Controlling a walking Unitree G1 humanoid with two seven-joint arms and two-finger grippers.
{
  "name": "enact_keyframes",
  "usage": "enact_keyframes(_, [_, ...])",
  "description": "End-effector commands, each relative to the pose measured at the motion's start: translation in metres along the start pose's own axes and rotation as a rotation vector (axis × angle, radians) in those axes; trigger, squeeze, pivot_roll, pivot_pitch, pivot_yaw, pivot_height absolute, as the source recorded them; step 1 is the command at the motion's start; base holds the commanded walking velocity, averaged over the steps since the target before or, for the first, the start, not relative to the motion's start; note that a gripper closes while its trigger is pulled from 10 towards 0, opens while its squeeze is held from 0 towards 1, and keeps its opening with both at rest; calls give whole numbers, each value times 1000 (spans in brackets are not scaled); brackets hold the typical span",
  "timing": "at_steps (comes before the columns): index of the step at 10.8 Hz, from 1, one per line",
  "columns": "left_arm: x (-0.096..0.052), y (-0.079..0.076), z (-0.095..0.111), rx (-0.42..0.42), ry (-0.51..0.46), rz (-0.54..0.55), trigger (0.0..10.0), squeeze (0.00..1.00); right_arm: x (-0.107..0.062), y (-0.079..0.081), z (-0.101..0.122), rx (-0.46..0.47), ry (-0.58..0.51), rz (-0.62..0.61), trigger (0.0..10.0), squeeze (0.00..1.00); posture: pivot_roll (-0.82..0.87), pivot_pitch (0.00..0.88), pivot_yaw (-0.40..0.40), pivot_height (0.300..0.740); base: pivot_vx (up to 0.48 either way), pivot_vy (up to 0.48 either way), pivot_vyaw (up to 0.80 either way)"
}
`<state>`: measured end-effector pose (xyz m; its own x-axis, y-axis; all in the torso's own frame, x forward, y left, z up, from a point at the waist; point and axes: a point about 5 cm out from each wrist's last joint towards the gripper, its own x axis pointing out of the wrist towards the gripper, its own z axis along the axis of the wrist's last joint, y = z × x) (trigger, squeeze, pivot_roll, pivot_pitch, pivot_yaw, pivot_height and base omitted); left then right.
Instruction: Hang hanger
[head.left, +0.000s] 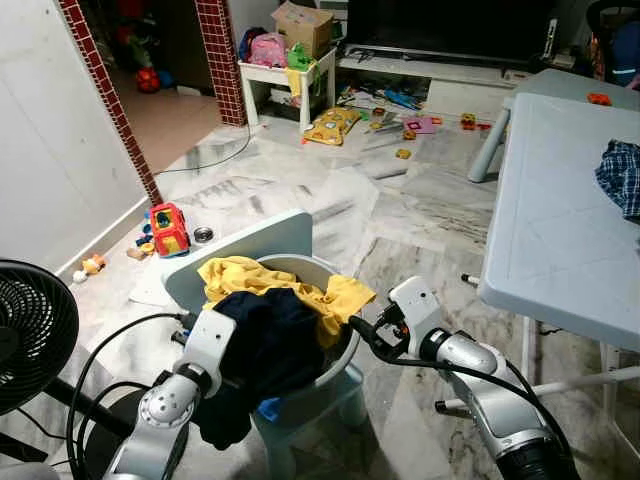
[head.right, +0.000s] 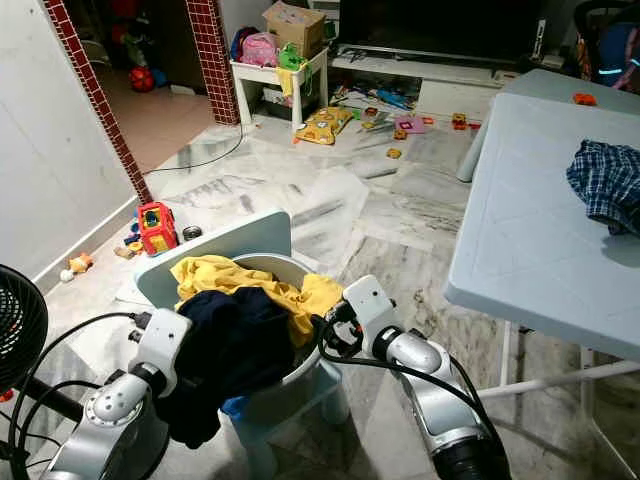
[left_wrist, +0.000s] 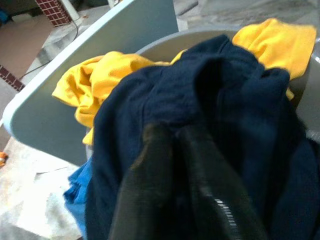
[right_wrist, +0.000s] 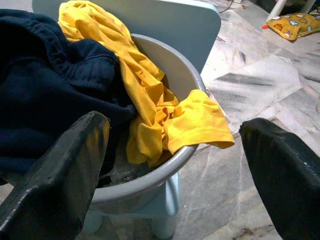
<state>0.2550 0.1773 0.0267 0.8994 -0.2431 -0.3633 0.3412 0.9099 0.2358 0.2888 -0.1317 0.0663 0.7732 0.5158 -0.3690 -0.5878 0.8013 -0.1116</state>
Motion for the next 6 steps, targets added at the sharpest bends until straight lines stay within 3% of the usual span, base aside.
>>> enact_keyframes(1, [-3, 5, 3, 51, -11, 18, 10000, 1000, 1, -1, 2, -9, -3, 7, 10000, 0, -158, 0, 22, 740, 0, 0, 0])
enact_keyframes(3, [-6, 8, 10, 140, -53, 28, 10000, 1000, -1, -2, 1, -9, -1, 5, 10000, 0, -161, 0, 21, 740, 0, 0, 0])
enact_keyframes(6, [-15, 9, 7, 240, -41, 8, 10000, 1000, 0, -1, 1, -9, -2, 6, 10000, 0, -157, 0, 21, 740, 0, 0, 0])
